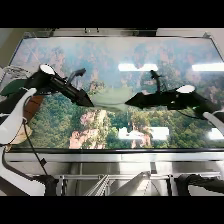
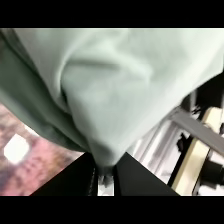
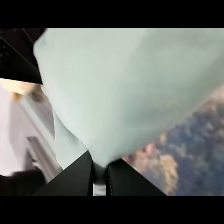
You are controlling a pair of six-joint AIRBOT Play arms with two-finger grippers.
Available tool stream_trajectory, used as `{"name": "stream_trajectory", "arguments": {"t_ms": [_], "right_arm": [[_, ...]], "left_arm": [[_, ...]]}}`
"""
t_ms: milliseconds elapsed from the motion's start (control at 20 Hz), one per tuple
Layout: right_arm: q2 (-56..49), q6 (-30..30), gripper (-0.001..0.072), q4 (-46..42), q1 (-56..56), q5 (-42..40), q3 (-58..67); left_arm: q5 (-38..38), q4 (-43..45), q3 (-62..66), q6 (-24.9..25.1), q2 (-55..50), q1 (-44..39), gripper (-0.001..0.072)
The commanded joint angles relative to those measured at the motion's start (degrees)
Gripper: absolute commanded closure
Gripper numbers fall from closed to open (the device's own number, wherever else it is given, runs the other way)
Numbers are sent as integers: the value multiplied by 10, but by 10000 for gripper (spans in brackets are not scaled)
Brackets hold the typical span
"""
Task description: Fold the shirts.
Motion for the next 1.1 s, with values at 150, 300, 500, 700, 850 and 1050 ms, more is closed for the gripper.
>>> {"name": "stream_trajectory", "arguments": {"t_ms": [150, 300, 500, 700, 850, 1050], "right_arm": [[120, 0, 689, 54, -131, 71, 0], [115, 0, 688, 45, -113, 75, -20], [110, 3, 427, 14, -106, 75, -60], [110, 28, 358, -51, -105, 86, -61], [110, 34, 295, -103, -96, 85, -61], [91, 34, 126, -119, -2, 19, -61]], "left_arm": [[-24, -112, 0, 27, 136, 62, 684], [-24, -113, -37, 34, 158, 46, 684], [-32, -111, -132, 56, 159, 29, 684], [-4, -110, -198, 60, 159, 44, 286], [-21, -110, -233, 37, 159, 66, -6], [-17, -17, -302, -3, 159, 109, -7]]}}
